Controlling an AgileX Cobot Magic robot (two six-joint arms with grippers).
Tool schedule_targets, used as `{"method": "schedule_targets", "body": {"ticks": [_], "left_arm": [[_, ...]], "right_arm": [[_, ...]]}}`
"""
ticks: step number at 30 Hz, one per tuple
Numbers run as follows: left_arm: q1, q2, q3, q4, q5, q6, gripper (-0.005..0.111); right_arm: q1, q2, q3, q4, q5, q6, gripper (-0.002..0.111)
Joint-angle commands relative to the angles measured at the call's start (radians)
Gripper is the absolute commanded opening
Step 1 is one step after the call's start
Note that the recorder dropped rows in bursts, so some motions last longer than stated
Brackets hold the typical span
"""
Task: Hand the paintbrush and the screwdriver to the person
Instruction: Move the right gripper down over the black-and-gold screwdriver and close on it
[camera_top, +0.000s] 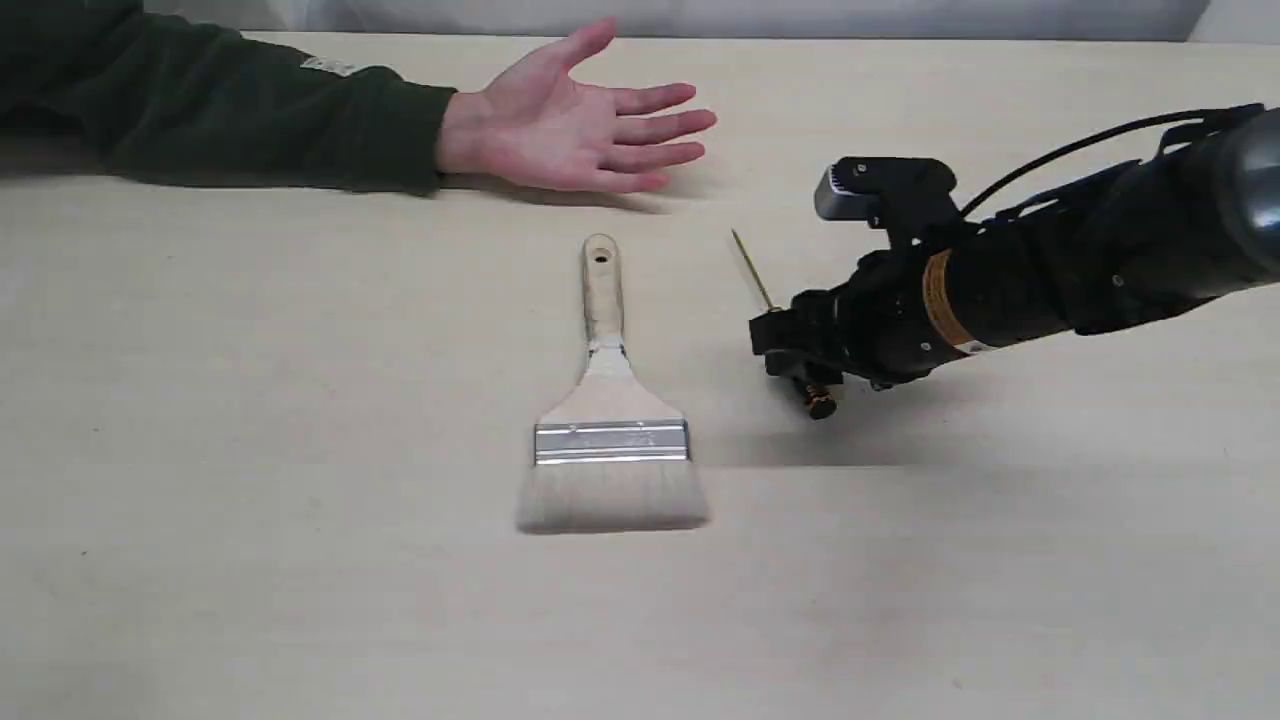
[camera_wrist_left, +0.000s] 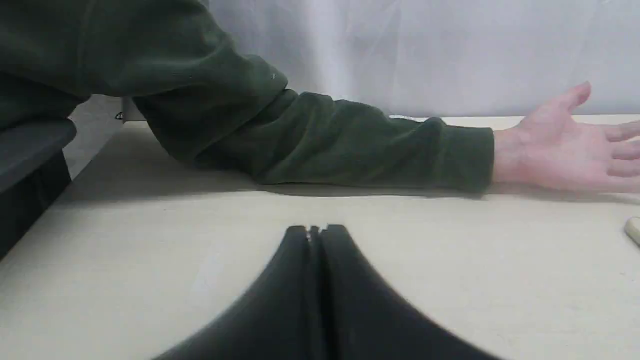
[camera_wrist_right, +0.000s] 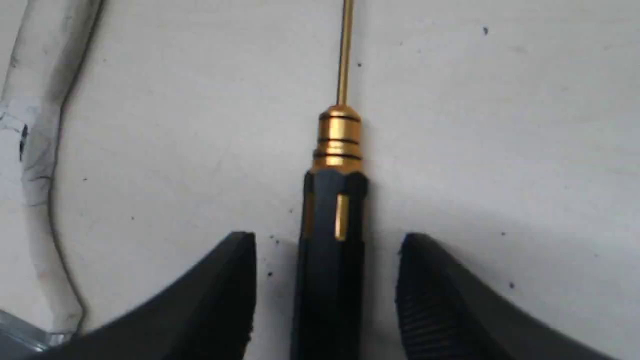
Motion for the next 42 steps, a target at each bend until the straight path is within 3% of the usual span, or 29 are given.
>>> {"method": "schedule_targets", "body": {"ticks": [1,5,12,19,26,33,37,42], "left_arm": [[-0.008,-0.002,0.002,-0.001,-0.013,-0.002,0.0],[-0.008,-0.002,0.002,-0.001,-0.011,-0.002,0.0],[-0.008,-0.002,0.002,-0.001,-0.011,-0.002,0.0],[-0.008,-0.002,0.002,-0.001,-0.011,-0.002,0.0],[-0.008,-0.002,0.002,-0.001,-0.011,-0.002,0.0],[-0.008,-0.002,0.002,-0.004,-0.01,-0.002,0.0],[-0.008,-0.002,0.002,-0.004,-0.01,-0.002,0.0],[-0.008,-0.002,0.002,-0.004,-0.01,-0.002,0.0]], "right_arm": [[0.001,0.015,0.003,-0.004,0.024,-0.016,0.044],[0.012,0.015,0.003,-0.004,0.04,-0.025,0.043],[0.153,0.015,0.003,-0.004,0.249,0.007,0.043],[0.166,0.015,0.003,-0.004,0.239,0.023,0.043],[0.166,0.015,0.007,-0.004,0.208,0.008,0.02],[0.166,0.015,0.009,-0.004,0.211,0.004,0.016],[0.158,0.015,0.009,-0.004,0.208,0.007,0.004],[0.158,-0.007,0.018,-0.004,0.197,0.009,0.004]]}}
